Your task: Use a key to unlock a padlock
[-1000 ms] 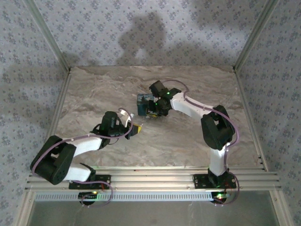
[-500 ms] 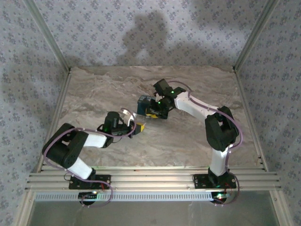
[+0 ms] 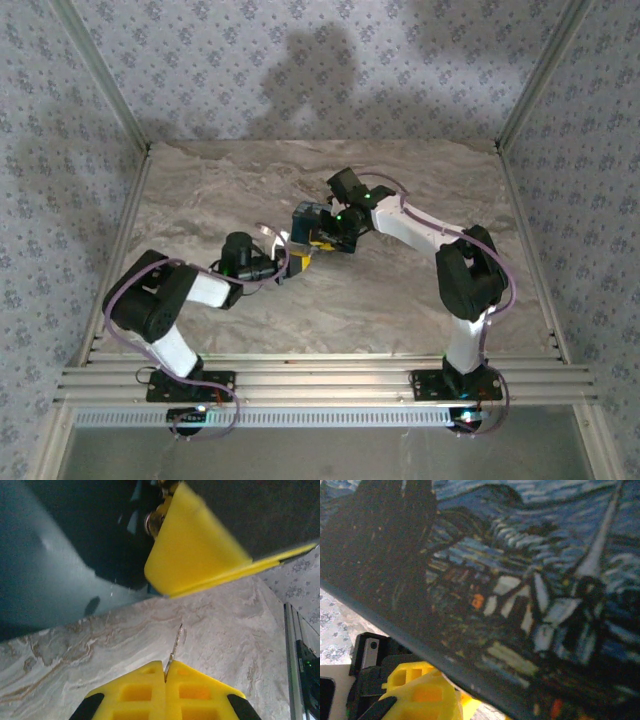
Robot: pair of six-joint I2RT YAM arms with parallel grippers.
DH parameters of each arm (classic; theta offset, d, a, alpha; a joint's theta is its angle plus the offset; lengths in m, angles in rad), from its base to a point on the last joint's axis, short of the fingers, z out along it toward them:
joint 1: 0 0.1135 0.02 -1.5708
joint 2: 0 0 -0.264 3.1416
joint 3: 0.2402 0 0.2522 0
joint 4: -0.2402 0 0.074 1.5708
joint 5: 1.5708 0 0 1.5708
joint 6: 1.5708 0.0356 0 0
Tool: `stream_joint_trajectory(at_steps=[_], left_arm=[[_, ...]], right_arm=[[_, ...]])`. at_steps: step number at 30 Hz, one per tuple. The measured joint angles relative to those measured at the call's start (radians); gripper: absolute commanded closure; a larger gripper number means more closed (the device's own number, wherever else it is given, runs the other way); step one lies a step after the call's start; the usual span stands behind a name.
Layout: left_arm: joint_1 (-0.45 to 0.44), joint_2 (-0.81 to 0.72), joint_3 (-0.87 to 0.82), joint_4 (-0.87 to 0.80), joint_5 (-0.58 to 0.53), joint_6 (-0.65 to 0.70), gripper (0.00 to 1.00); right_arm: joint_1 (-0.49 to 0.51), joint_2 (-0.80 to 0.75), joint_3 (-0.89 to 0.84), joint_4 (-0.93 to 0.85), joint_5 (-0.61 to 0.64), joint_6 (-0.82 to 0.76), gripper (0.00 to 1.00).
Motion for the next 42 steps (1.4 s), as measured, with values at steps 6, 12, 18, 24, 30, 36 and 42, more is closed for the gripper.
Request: stream_joint_trajectory(at_steps=[6, 12, 18, 24, 30, 36, 42], left_arm=[[0.009, 0.034, 0.028, 0.008, 0.004, -0.011, 1.00], [0.013, 0.065, 0.043, 0.012, 0.004, -0.015, 1.00], [0.013, 0.091, 0.045, 0.028, 0.004, -0.021, 1.00], [0.013, 0.102, 0.061, 0.046, 0.005, -0.037, 1.00], [0.013, 0.104, 0.061, 0.066, 0.008, -0.051, 1.00], [0.013, 0.115, 0.061, 0.083, 0.012, -0.066, 1.00], [0.013, 0.125, 0.072, 0.082, 0.012, -0.077, 1.00]], right_arm=[[0.000, 0.000, -0.005, 0.008, 0.000, 0.000, 1.00], [-0.002, 0.000, -0.008, 0.019, -0.007, 0.005, 1.00], [-0.003, 0.000, -0.009, 0.024, -0.008, 0.011, 1.00], [-0.003, 0.000, -0.009, 0.026, -0.009, 0.011, 1.00], [-0.006, 0.000, -0.018, 0.043, -0.015, 0.012, 1.00], [-0.007, 0.000, -0.022, 0.050, -0.016, 0.016, 1.00], [-0.010, 0.000, -0.023, 0.056, -0.014, 0.019, 1.00]])
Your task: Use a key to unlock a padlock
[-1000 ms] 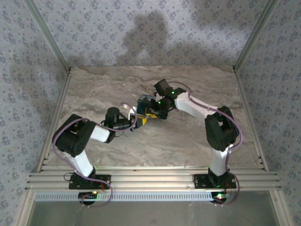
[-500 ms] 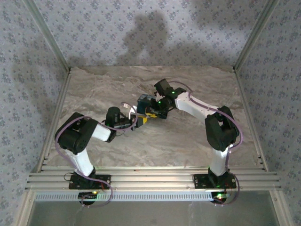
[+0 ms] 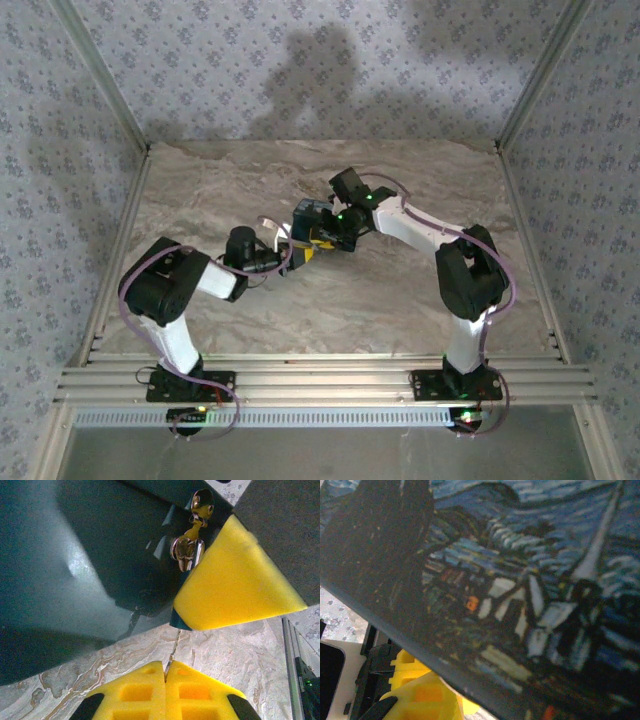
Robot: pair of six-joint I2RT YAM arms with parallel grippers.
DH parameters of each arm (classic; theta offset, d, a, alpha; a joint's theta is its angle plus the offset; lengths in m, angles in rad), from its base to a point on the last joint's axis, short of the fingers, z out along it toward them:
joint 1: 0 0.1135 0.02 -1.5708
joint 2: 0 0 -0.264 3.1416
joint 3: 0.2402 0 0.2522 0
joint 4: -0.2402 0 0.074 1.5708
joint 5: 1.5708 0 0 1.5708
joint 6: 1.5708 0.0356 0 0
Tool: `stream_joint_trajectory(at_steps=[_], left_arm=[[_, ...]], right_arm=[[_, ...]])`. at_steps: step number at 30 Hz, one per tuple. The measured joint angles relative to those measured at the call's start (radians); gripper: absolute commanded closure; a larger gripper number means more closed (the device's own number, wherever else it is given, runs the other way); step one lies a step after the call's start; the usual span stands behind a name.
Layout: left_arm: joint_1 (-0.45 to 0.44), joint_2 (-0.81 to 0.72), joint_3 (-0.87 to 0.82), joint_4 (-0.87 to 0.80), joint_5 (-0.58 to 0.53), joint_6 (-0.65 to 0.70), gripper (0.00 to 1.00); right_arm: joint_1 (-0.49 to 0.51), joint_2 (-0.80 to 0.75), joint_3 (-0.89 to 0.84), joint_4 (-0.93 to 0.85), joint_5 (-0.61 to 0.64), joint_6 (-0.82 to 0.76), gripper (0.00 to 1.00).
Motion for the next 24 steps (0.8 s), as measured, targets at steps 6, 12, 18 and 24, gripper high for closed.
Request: stream_joint_trajectory(at_steps=[6, 12, 18, 24], left_arm=[[-0.002, 0.005, 0.018, -0.019, -0.002, -0.008, 1.00], [-0.009, 0.005, 0.022, -0.032, -0.023, -0.014, 1.00], [-0.016, 0.005, 0.022, -0.035, -0.035, -0.030, 1.00], [-0.015, 0.003, 0.022, -0.036, -0.033, -0.056, 1.00]], right_arm=[[-0.002, 0.000, 0.000, 0.006, 0.008, 0.004, 1.00], [-0.002, 0.000, 0.000, 0.007, 0.019, 0.006, 1.00], [0.004, 0.000, 0.000, 0.004, 0.038, 0.006, 1.00], [0.010, 0.000, 0.000, 0.004, 0.054, 0.006, 1.00]])
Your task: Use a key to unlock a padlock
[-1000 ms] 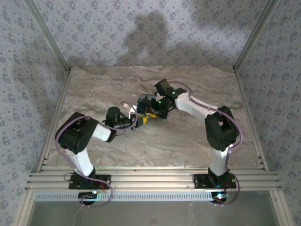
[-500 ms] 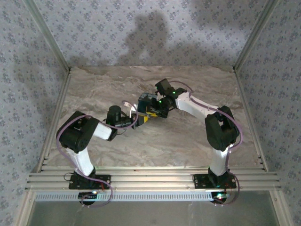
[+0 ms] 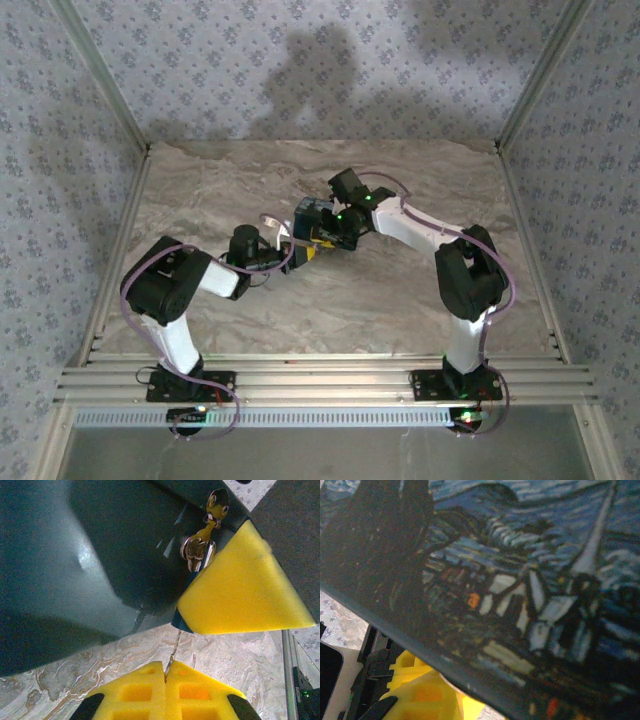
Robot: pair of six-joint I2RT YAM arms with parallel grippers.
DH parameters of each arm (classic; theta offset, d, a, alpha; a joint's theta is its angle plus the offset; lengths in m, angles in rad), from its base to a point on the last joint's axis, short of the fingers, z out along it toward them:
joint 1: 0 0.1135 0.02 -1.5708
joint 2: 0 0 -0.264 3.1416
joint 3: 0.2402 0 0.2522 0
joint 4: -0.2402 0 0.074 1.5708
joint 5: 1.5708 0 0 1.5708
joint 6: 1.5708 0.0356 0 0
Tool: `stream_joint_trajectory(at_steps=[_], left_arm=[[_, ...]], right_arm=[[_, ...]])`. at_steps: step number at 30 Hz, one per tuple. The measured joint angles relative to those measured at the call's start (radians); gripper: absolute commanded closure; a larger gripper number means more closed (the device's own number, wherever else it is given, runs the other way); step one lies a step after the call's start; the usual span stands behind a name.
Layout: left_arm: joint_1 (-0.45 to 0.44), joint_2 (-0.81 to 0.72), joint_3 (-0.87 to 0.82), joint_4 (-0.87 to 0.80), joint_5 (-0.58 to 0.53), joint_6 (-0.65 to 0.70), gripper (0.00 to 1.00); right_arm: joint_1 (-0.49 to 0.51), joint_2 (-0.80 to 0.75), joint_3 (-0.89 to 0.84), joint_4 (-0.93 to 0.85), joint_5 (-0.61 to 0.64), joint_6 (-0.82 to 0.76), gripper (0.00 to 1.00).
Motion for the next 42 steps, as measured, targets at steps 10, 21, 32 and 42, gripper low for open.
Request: stream_joint_trajectory(at_steps=[10, 21, 32, 42], left_arm=[[0.013, -0.027, 0.000, -0.039, 0.010, -0.013, 1.00], [0.023, -0.022, 0.000, 0.022, 0.040, -0.060, 1.00], [0.020, 0.011, -0.023, 0.101, -0.003, -0.035, 1.00], [0.020, 0.005, -0.032, 0.070, 0.025, 0.034, 1.00]], right_arm=[[0.004, 0.005, 0.015, -0.019, 0.003, -0.011, 1.00], [-0.002, 0.011, 0.032, -0.013, -0.019, -0.022, 1.00], [-0.008, 0.023, 0.011, 0.044, -0.047, 0.011, 1.00], [-0.008, 0.037, 0.018, -0.014, -0.067, -0.039, 1.00]])
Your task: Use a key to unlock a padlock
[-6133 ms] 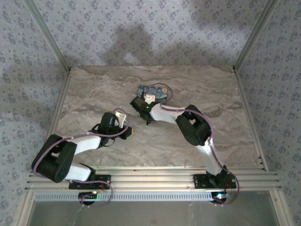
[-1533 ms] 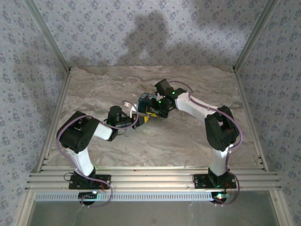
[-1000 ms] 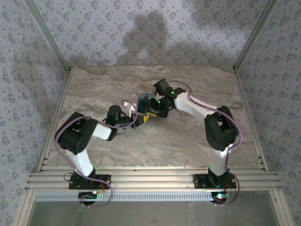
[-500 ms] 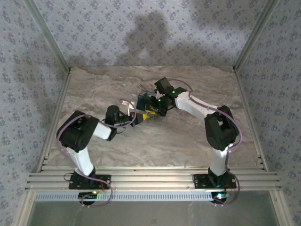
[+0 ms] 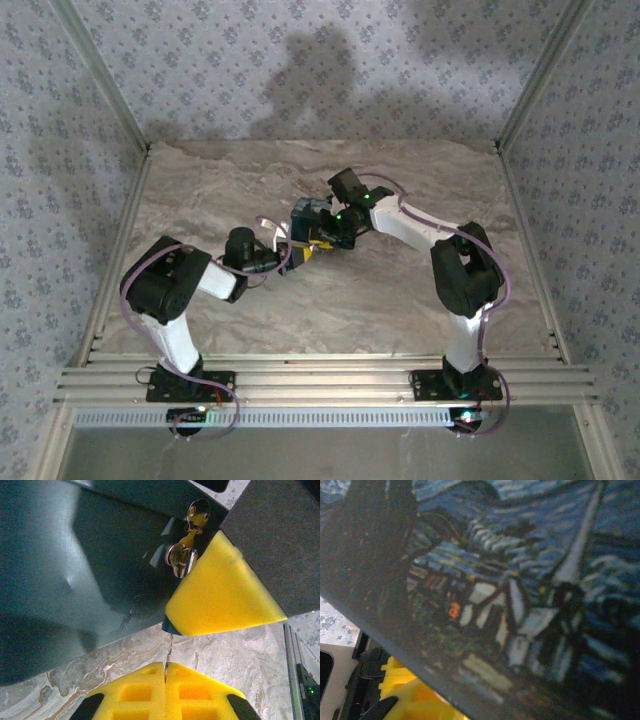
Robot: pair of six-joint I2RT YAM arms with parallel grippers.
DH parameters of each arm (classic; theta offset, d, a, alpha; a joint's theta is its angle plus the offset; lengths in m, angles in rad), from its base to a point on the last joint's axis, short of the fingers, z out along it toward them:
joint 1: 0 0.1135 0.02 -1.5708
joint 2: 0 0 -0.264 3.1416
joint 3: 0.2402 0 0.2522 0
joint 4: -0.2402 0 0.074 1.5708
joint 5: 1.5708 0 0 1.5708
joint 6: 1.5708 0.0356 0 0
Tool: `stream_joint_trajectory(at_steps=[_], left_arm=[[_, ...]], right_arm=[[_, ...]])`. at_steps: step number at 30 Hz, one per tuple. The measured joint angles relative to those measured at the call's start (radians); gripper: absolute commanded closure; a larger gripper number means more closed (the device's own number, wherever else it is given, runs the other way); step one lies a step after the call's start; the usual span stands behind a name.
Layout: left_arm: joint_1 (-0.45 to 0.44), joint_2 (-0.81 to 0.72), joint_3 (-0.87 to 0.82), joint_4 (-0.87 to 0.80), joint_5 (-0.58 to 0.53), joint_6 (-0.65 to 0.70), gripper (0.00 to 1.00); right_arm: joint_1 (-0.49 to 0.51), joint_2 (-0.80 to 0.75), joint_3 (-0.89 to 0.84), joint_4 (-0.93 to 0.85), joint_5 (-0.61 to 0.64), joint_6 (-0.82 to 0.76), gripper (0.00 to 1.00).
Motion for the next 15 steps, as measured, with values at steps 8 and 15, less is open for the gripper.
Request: stream_joint_trajectory(at_steps=[8, 15], left_arm=[[0.000, 0.002, 0.000, 0.003, 0.041, -0.022, 1.00], [0.000, 0.045, 0.000, 0.084, 0.053, -0.097, 1.00]], right_arm=[[0.000, 0.009, 0.023, -0.054, -0.014, -0.037, 1.00], [-0.006, 0.009, 0.016, -0.042, -0.025, -0.032, 1.00]])
